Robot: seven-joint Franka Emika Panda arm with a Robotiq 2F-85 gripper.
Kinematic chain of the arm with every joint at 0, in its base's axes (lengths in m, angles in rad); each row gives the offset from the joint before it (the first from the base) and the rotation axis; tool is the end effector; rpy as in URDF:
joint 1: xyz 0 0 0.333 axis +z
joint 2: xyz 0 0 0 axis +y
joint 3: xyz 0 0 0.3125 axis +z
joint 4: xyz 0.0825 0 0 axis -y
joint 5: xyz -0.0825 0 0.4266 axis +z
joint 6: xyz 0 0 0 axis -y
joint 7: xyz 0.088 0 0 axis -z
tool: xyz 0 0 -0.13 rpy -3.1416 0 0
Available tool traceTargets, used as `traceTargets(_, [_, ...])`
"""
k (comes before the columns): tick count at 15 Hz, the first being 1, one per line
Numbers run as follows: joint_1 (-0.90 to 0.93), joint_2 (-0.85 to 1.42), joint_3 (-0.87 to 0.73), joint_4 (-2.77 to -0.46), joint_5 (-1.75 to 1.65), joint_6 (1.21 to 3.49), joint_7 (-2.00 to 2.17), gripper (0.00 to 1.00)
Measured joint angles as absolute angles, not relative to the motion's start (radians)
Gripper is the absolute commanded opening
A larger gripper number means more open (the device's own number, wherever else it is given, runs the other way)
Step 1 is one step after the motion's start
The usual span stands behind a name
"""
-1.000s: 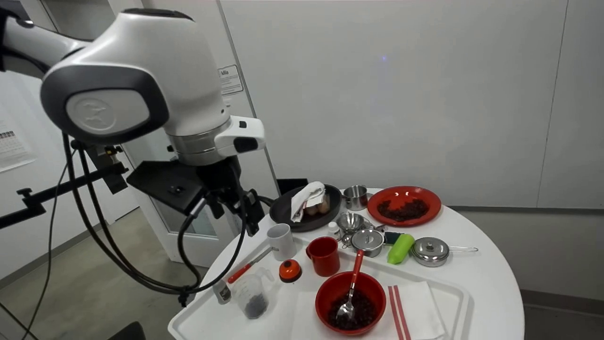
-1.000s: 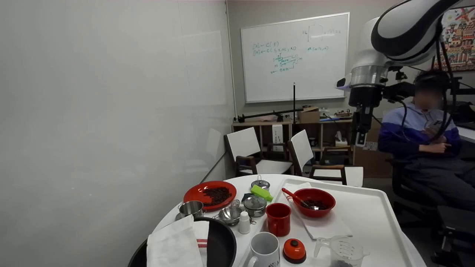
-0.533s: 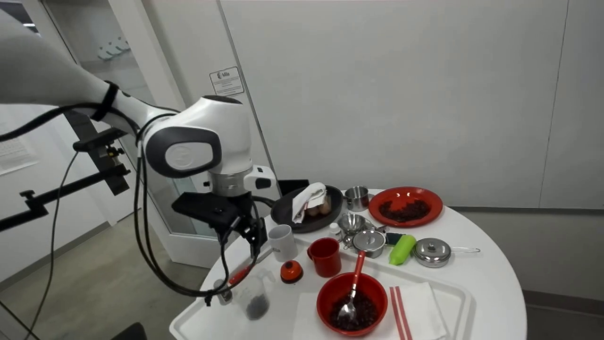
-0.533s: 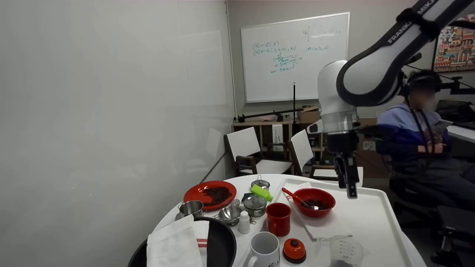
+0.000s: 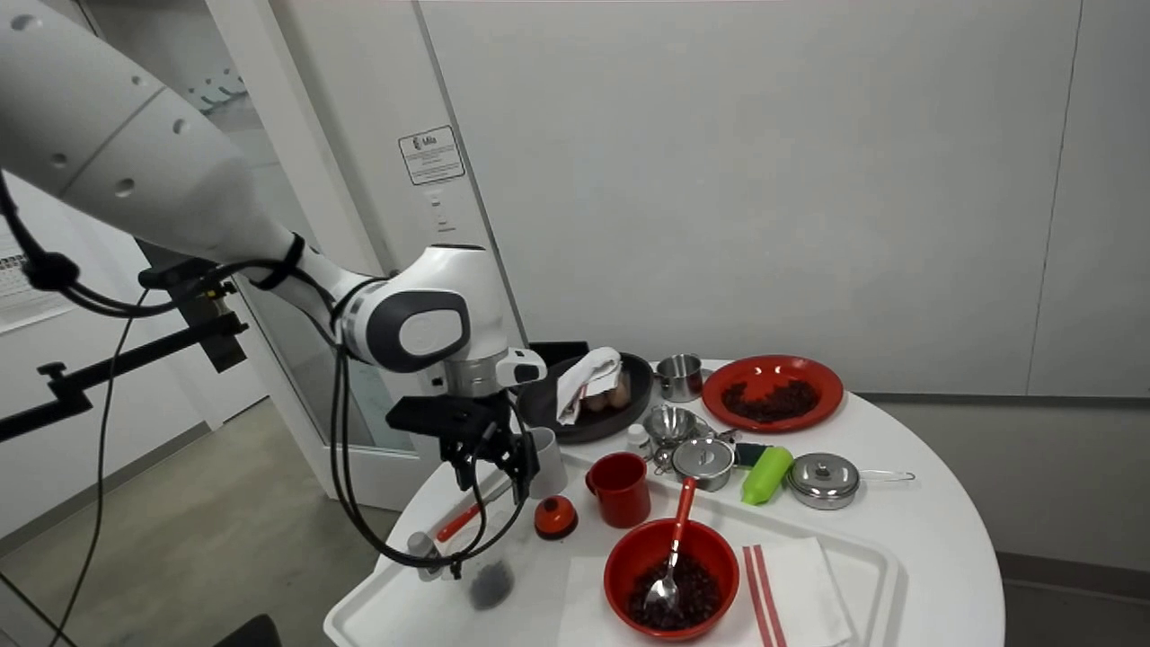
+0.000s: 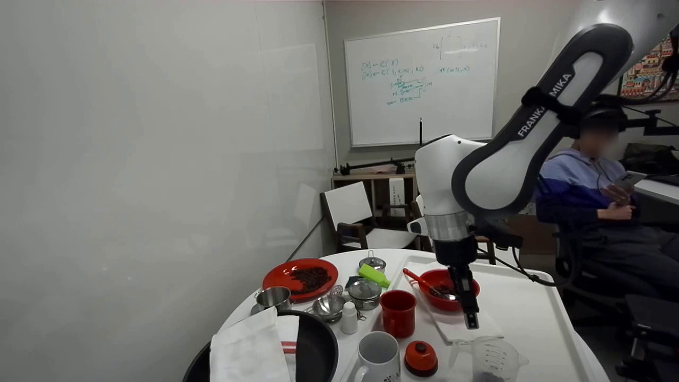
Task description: Move the cup slightly to the right
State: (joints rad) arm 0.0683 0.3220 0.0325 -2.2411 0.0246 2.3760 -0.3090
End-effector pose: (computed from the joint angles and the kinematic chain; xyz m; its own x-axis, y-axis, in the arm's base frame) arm 0.5389 0.0562 0.1473 0.9089 0.3807 -0.1701 0.3725 -0.9247 -0.0792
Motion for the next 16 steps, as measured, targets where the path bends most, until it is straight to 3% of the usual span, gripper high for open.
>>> traceTargets(16, [0.111,0.49,0.025,-2.13,-0.095,2.318,0.018,1.0])
